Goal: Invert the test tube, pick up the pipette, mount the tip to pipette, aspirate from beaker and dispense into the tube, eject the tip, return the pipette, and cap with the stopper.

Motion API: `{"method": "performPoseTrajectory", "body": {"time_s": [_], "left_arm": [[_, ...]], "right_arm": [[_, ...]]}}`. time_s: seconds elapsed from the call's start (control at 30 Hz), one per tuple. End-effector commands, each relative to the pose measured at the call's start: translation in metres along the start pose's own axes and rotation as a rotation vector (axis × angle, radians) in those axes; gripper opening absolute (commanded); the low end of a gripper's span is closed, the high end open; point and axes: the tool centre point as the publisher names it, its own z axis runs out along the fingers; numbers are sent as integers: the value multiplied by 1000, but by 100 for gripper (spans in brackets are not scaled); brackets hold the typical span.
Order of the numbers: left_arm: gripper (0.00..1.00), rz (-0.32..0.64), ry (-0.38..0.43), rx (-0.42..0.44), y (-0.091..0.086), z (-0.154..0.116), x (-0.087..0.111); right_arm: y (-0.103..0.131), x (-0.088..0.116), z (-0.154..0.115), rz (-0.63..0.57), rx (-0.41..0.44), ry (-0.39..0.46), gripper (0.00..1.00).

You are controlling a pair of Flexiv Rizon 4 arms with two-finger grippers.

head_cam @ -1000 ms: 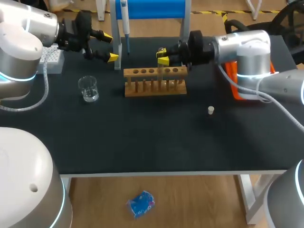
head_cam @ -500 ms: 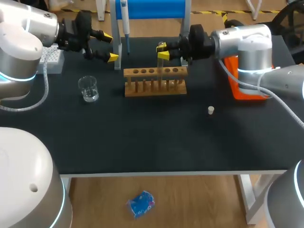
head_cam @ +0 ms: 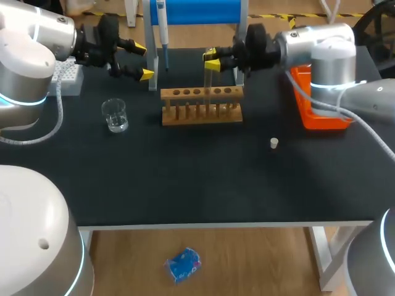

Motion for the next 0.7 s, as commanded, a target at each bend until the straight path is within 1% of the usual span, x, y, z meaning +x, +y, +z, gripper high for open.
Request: {"method": "performPoseTrajectory", "body": {"time_s": [0.03,0.17,0.23,0.37,0.47,0.5,0.53,0.57,0.6,0.63,0.67,0.7], "left_arm": [[100,0,-2,-1,0,0,1],[100,0,-2,-1,0,0,1],[100,0,-2,-1,0,0,1],[100,0,-2,-1,0,0,1],[100,0,-2,-1,0,0,1],[100,80,-22,17,-6,-2,2],[100,180,-46,54,-13,-5,5],[100,287,-72,51,-19,-7,9],[100,353,-91,26,-24,-7,13],[100,365,-108,36,-28,-6,13],[100,361,-137,29,-31,-5,12],[100,340,-139,6,-33,-4,9]], "right_arm": [[12,5,-4,-7,6,-5,0],[26,8,-6,-28,1,2,0],[31,9,-7,-2,-13,-2,0],[37,12,-10,151,-47,-19,0],[39,14,-12,335,-75,-3,0],[38,14,-13,383,-80,1,0],[38,15,-14,493,-124,19,0],[38,16,-14,597,-171,50,0],[39,16,-15,660,-205,78,0],[40,16,-16,700,-206,81,0],[41,14,-18,702,-173,72,0],[41,14,-18,702,-173,72,0]]}}
